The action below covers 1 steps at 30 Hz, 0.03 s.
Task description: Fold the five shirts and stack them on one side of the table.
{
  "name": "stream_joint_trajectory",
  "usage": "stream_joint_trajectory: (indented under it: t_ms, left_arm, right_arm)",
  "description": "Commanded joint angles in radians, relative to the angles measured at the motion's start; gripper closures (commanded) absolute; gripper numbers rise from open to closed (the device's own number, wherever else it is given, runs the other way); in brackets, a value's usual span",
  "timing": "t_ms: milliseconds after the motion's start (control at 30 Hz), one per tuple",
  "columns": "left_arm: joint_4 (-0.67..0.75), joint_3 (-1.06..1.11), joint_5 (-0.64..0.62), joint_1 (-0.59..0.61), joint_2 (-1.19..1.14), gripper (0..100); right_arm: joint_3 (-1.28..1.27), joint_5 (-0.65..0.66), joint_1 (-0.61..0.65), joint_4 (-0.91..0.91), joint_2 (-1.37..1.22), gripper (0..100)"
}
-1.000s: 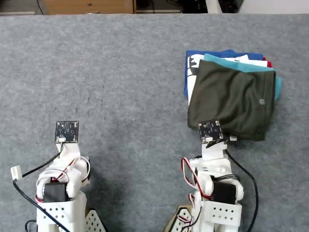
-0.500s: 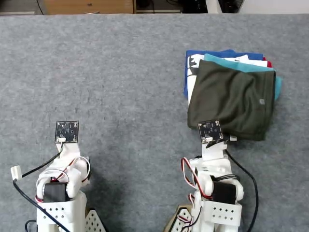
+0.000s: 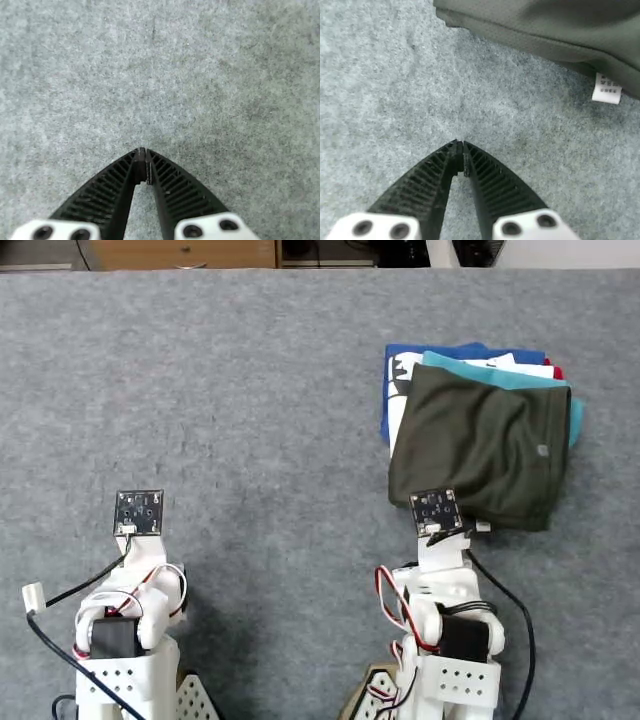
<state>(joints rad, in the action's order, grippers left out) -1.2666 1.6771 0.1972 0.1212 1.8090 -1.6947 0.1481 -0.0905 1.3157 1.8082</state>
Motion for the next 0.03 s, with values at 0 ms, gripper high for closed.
stream_joint_trajectory:
  t_ms: [0]
  left_arm:
    - [-0.006,0.014,0.003,-0.003,0.012,98]
  right_arm:
    - [0.005,0.005,0.008,0.002,0.097,99.7]
